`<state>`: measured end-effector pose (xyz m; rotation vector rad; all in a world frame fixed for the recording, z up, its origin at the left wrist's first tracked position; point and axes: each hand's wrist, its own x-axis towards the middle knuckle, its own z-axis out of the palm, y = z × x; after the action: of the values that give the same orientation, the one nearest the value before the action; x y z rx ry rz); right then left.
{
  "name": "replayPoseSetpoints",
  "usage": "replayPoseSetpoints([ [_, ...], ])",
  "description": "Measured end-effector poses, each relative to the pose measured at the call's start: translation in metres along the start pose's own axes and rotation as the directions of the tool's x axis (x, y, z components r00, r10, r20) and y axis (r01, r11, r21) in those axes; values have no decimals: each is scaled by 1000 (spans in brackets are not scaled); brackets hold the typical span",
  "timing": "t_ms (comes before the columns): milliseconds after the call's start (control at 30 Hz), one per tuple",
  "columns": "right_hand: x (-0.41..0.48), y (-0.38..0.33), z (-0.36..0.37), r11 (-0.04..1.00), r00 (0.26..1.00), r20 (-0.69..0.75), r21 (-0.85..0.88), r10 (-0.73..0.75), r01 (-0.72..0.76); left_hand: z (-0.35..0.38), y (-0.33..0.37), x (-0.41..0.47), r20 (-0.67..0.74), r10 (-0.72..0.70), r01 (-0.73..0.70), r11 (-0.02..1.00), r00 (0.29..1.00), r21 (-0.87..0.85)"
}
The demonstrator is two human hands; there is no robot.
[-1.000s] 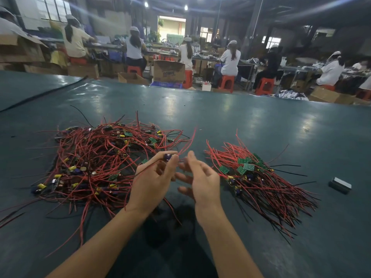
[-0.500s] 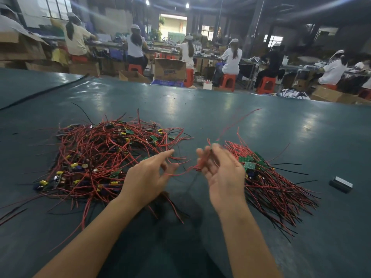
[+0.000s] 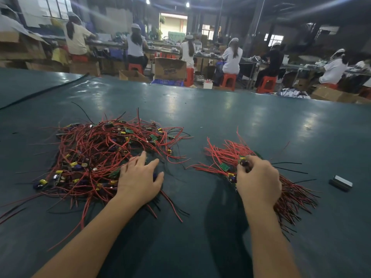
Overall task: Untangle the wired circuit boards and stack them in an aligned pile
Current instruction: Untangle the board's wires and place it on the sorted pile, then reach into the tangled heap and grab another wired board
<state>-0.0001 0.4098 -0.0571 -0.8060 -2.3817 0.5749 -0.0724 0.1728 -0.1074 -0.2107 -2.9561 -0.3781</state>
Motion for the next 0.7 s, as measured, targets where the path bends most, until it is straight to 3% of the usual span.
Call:
replayPoseSetpoints([
  [100, -5, 2, 8, 995, 1000, 22, -99, 2, 0, 2, 0, 0, -9, -40, 40, 999, 999, 17],
  [233, -16, -7, 14, 997, 998, -36, -39, -61, 59, 1, -1, 0, -16, -54, 54, 999, 998, -6],
  [367, -31, -25, 20, 960, 969, -103, 145, -225, 239, -4, 2, -2, -115, 172, -187, 973, 978, -137],
  [467, -45, -36, 30, 911, 934, -1, 223, -357, 348, -1, 6, -6, 6, 393, -392, 918, 920, -62],
  [567, -54, -40, 38, 883, 904, 75, 265, -420, 388, 2, 7, -4, 43, 460, -455, 886, 887, -90],
  [700, -57, -40, 41, 871, 890, 122, 298, -440, 390, 1, 13, 0, -160, 456, -483, 811, 876, -331],
])
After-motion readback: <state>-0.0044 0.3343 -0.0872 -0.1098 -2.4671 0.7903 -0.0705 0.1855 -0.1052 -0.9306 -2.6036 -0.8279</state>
